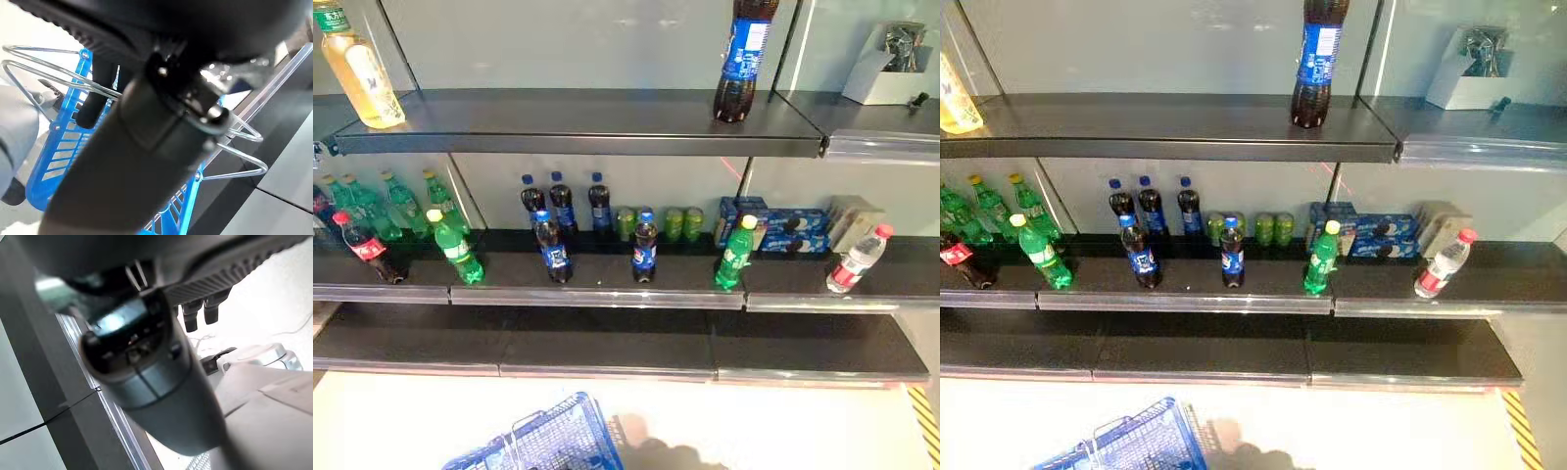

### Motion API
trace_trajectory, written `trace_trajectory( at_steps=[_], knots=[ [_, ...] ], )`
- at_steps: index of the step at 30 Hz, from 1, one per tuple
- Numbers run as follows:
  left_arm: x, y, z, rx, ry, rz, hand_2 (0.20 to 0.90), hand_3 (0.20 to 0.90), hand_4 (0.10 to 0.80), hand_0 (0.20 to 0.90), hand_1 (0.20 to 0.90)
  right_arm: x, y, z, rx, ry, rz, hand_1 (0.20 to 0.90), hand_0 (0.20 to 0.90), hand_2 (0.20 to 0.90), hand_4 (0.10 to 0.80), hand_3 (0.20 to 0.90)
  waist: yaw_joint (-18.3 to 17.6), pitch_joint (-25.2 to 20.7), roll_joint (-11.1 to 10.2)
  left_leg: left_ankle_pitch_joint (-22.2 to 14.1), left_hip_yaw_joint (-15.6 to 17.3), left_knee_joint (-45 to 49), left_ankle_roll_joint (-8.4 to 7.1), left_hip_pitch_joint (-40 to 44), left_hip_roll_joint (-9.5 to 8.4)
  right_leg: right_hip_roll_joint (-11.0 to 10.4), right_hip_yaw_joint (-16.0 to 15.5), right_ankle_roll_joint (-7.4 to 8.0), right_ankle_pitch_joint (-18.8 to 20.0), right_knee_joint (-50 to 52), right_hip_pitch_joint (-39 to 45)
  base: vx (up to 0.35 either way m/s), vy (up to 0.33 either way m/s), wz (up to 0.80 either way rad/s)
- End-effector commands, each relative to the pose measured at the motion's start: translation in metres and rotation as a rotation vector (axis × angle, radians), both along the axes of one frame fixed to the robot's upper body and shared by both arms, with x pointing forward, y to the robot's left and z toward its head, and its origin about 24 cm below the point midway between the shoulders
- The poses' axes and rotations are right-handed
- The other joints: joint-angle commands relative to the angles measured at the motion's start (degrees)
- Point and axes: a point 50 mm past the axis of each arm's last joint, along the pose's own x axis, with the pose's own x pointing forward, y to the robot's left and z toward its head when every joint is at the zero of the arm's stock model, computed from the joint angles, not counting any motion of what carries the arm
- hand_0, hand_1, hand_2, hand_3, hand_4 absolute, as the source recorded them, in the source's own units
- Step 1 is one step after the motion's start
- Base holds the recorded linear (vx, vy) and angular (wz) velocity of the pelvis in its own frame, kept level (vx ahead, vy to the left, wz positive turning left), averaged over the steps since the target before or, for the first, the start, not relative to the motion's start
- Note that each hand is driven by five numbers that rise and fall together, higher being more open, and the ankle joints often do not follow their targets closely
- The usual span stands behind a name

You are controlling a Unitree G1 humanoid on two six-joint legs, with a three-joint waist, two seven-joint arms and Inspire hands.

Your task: Pick up the drink and place into the basket.

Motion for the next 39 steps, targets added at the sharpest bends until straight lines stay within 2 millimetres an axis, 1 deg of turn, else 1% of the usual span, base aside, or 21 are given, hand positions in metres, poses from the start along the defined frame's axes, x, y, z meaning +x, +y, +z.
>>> trace_trajectory(
  at_steps=[1, 6, 10, 15, 20, 23, 26, 27, 28, 30, 31, 32, 34, 35, 36, 37, 38, 39],
  knots=[
    [0.032, -0.018, 0.002, -0.059, -0.13, -0.046, 0.3, 0.2, 0.1, 0.3, 0.3, 0.016, 0.008, 0.0, 0.033, -0.027, -0.019, 0.9, 0.9, 0.9, 0.8, 0.9, 0.3, 1.4, -2.0, 3.8, -3.2, 3.5, -1.76, -4.9, 2.65, -4.2, -1.4, 2.59, 1.0, 0.4, 2.0, 0.0, 0.057, 0.0],
    [0.032, -0.016, 0.003, -0.062, -0.158, -0.014, 0.3, 0.2, 0.1, 0.3, 0.3, 0.011, 0.007, -0.001, 0.027, -0.003, -0.008, 0.9, 0.9, 0.9, 0.8, 0.9, 0.2, 0.5, -1.5, 4.1, -3.5, 0.3, -1.48, -3.0, 2.3, -4.8, -0.8, 3.25, 1.2, 0.3, 1.9, 0.02, 0.071, 0.0],
    [0.036, -0.015, 0.003, -0.053, -0.155, -0.03, 0.3, 0.2, 0.1, 0.3, 0.3, 0.01, 0.009, -0.002, 0.015, 0.004, 0.016, 0.9, 0.9, 0.9, 0.8, 0.9, 0.2, 0.0, -1.4, 3.7, -3.7, -0.2, -1.46, -3.0, 2.21, -5.2, -1.5, 3.74, 1.2, 0.3, 1.8, -0.008, 0.033, 0.05],
    [0.034, -0.016, 0.002, -0.054, -0.133, -0.047, 0.3, 0.2, 0.1, 0.3, 0.3, 0.009, 0.011, -0.002, 0.013, 0.014, 0.001, 0.9, 0.9, 0.9, 0.8, 0.9, 0.2, -0.3, -1.7, 3.3, -3.8, -0.2, -1.11, -3.3, 1.9, -5.3, -2.0, 3.93, 1.4, 0.3, 1.6, -0.012, 0.013, 0.08],
    [0.034, -0.019, 0.002, -0.05, -0.133, -0.043, 0.3, 0.2, 0.1, 0.3, 0.3, 0.01, 0.013, -0.003, 0.008, 0.013, 0.017, 0.9, 0.9, 0.9, 0.8, 0.9, 0.1, -0.2, -1.9, 3.2, -3.2, -0.2, -0.97, -3.1, 1.84, -5.3, -1.7, 4.02, 1.5, 0.3, 1.6, 0.0, 0.0, 0.0],
    [0.035, -0.016, 0.003, -0.041, -0.133, -0.042, 0.3, 0.2, 0.1, 0.3, 0.3, 0.01, 0.013, -0.003, -0.002, 0.014, 0.039, 0.9, 0.9, 0.9, 0.8, 0.9, 0.3, -0.2, -2.0, 3.1, -3.0, -0.2, -0.79, -2.9, 1.8, -5.3, -1.6, 4.07, 1.4, 0.3, 1.7, 0.0, 0.0, 0.0],
    [0.035, -0.015, 0.003, -0.039, -0.132, -0.039, 0.3, 0.2, 0.1, 0.3, 0.3, 0.018, 0.009, 0.0, -0.1, -0.022, 0.182, 0.9, 0.9, 0.9, 0.8, 0.9, 0.4, -0.1, -2.2, 3.0, -3.1, -0.2, -0.67, -2.6, 1.76, -5.3, -1.7, 4.07, 1.4, 0.3, 2.0, 0.0, 0.0, 0.0],
    [0.035, -0.014, 0.003, -0.039, -0.133, -0.045, 0.3, 0.2, 0.1, 0.3, 0.3, 0.028, 0.006, 0.003, -0.181, -0.062, 0.324, 0.9, 0.9, 0.9, 0.8, 0.9, 0.6, -0.2, -2.3, 3.0, -3.3, -0.2, -0.63, -2.6, 1.75, -5.3, -1.7, 4.1, 1.4, 0.3, 2.0, 0.0, 0.0, 0.0],
    [0.038, -0.013, 0.004, -0.038, -0.133, -0.05, 0.3, 0.2, 0.1, 0.3, 0.3, 0.04, 0.006, 0.007, -0.225, -0.121, 0.414, 0.9, 0.9, 0.9, 0.8, 0.9, 0.9, -0.1, -2.4, 3.0, -3.5, -0.2, -0.65, -2.5, 1.77, -5.4, -1.8, 4.16, 1.4, 0.3, 2.1, 0.0, 0.0, 0.0],
    [0.041, -0.012, 0.005, -0.036, -0.135, -0.064, 0.3, 0.2, 0.1, 0.3, 0.3, 0.063, 0.009, 0.013, -0.255, -0.192, 0.508, 0.9, 0.9, 0.9, 0.8, 0.9, 1.4, 0.0, -2.8, 3.0, -3.8, -0.2, -0.69, -2.5, 1.76, -5.5, -2.1, 4.26, 1.4, 0.3, 2.3, 0.0, 0.0, 0.0],
    [0.042, -0.013, 0.005, -0.035, -0.135, -0.067, 0.3, 0.2, 0.1, 0.3, 0.3, 0.069, 0.01, 0.015, -0.276, -0.216, 0.548, 0.9, 0.9, 0.9, 0.8, 0.9, 1.6, 0.0, -2.9, 3.0, -3.9, -0.2, -0.68, -2.5, 1.74, -5.5, -2.1, 4.26, 1.4, 0.3, 2.3, 0.0, 0.0, 0.0],
    [0.044, -0.014, 0.005, -0.035, -0.135, -0.083, 0.3, 0.2, 0.1, 0.3, 0.3, 0.085, 0.012, 0.021, -0.333, -0.282, 0.626, 0.9, 0.9, 0.9, 0.8, 0.9, 2.2, 0.0, -3.1, 3.0, -4.3, -0.2, -0.58, -2.6, 1.64, -5.5, -2.4, 4.23, 1.4, 0.3, 2.4, 0.009, -0.02, 0.06],
    [0.046, -0.016, 0.005, -0.036, -0.132, -0.107, 0.3, 0.2, 0.1, 0.3, 0.3, 0.104, 0.015, 0.03, -0.371, -0.37, 0.659, 0.9, 0.9, 0.9, 0.8, 0.9, 2.9, 0.0, -3.3, 2.9, -4.9, -0.2, -0.49, -2.5, 1.58, -5.6, -2.9, 4.26, 1.3, 0.3, 2.7, 0.017, -0.02, 0.11],
    [0.047, -0.016, 0.005, -0.036, -0.13, -0.114, 0.3, 0.2, 0.1, 0.3, 0.3, 0.114, 0.017, 0.034, -0.348, -0.408, 0.641, 0.9, 0.9, 0.9, 0.8, 0.9, 3.2, 0.0, -3.4, 3.0, -5.1, -0.2, -0.54, -2.4, 1.62, -5.6, -2.9, 4.29, 1.3, 0.3, 2.8, 0.027, -0.019, 0.1],
    [0.049, -0.018, 0.005, -0.036, -0.129, -0.118, 0.3, 0.2, 0.1, 0.3, 0.3, 0.134, 0.022, 0.045, -0.368, -0.489, 0.653, 0.9, 0.9, 0.9, 0.8, 0.9, 3.4, -0.1, -3.5, 3.2, -5.1, -0.2, -0.62, -2.4, 1.75, -5.6, -3.0, 4.28, 1.5, 0.3, 2.8, 0.022, -0.014, 0.06],
    [0.05, -0.021, 0.005, -0.036, -0.129, -0.116, 0.3, 0.2, 0.1, 0.3, 0.3, 0.145, 0.029, 0.053, -0.389, -0.555, 0.665, 0.9, 0.9, 0.9, 0.8, 0.9, 3.3, -0.2, -3.5, 3.2, -5.2, -0.2, -0.55, -2.6, 1.77, -5.7, -3.0, 4.27, 1.5, 0.3, 2.7, 0.014, -0.008, 0.04],
    [0.049, -0.023, 0.005, -0.037, -0.131, -0.112, 0.3, 0.2, 0.1, 0.3, 0.3, 0.156, 0.04, 0.064, -0.408, -0.663, 0.697, 0.9, 0.9, 0.9, 0.8, 0.9, 3.2, -0.2, -3.5, 3.2, -5.2, -0.2, -0.46, -2.7, 1.75, -5.7, -2.9, 4.28, 1.6, 0.3, 2.6, -0.016, 0.005, 0.07],
    [0.046, -0.025, 0.004, -0.037, -0.139, -0.094, 0.3, 0.2, 0.1, 0.3, 0.3, 0.17, 0.054, 0.084, -0.42, -0.779, 0.698, 0.9, 0.9, 0.9, 0.8, 0.9, 2.4, 0.0, -3.4, 3.2, -5.1, -0.2, -0.22, -2.9, 1.65, -5.6, -2.5, 4.27, 1.7, 0.3, 2.2, -0.044, 0.008, 0.06]
  ],
)
